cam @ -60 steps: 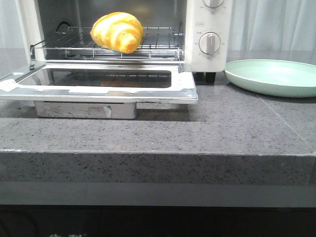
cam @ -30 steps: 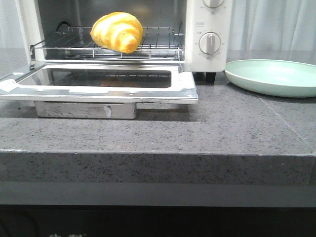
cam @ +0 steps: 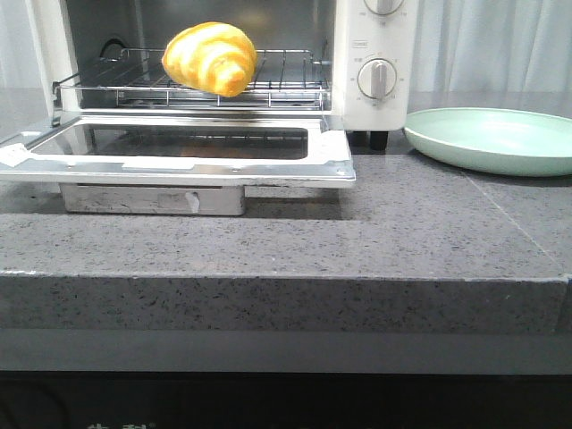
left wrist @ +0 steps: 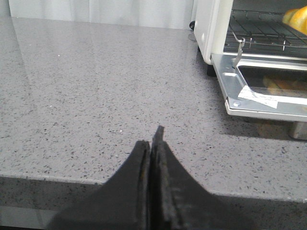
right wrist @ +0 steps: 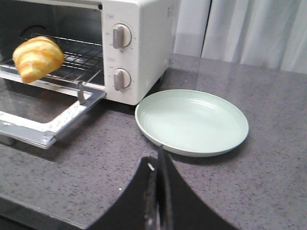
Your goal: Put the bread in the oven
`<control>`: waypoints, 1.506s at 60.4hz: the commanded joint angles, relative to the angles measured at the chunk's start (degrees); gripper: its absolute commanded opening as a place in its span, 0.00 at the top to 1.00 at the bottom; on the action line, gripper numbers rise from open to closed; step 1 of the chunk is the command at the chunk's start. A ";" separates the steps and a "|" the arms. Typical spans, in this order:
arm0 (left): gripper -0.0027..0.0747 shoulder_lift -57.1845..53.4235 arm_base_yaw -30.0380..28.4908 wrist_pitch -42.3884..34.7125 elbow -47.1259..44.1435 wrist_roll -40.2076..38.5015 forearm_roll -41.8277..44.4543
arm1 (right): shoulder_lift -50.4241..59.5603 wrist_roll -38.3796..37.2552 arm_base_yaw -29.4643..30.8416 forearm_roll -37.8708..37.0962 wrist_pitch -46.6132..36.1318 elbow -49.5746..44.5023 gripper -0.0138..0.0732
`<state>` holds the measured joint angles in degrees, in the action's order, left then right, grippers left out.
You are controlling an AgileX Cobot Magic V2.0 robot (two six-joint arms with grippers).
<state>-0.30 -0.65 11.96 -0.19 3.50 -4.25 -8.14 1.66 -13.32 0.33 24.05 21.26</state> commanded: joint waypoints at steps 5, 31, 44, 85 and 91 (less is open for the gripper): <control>0.99 -0.95 -0.21 -4.98 -0.37 -0.59 -0.08 | 3.98 5.47 6.97 5.54 -10.12 -7.05 0.91; 0.99 -0.95 -0.21 -4.98 -0.37 -0.59 -0.08 | 9.80 5.36 11.41 7.96 -21.99 -22.64 0.91; 0.99 -0.95 -0.21 -4.98 -0.37 -0.59 -0.08 | 9.97 5.36 11.41 7.96 -19.44 -22.46 0.91; 0.99 -0.95 -0.21 -4.98 -0.37 -0.59 -0.08 | 9.97 5.36 11.41 7.96 -19.29 -22.46 0.91; 0.99 -0.95 -0.21 -4.98 -0.37 -0.59 -0.08 | 9.97 5.36 11.41 7.96 -19.29 -22.46 0.91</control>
<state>-0.30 -0.65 11.75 -0.19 3.50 -4.25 0.64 6.50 -2.20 7.88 8.78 -1.54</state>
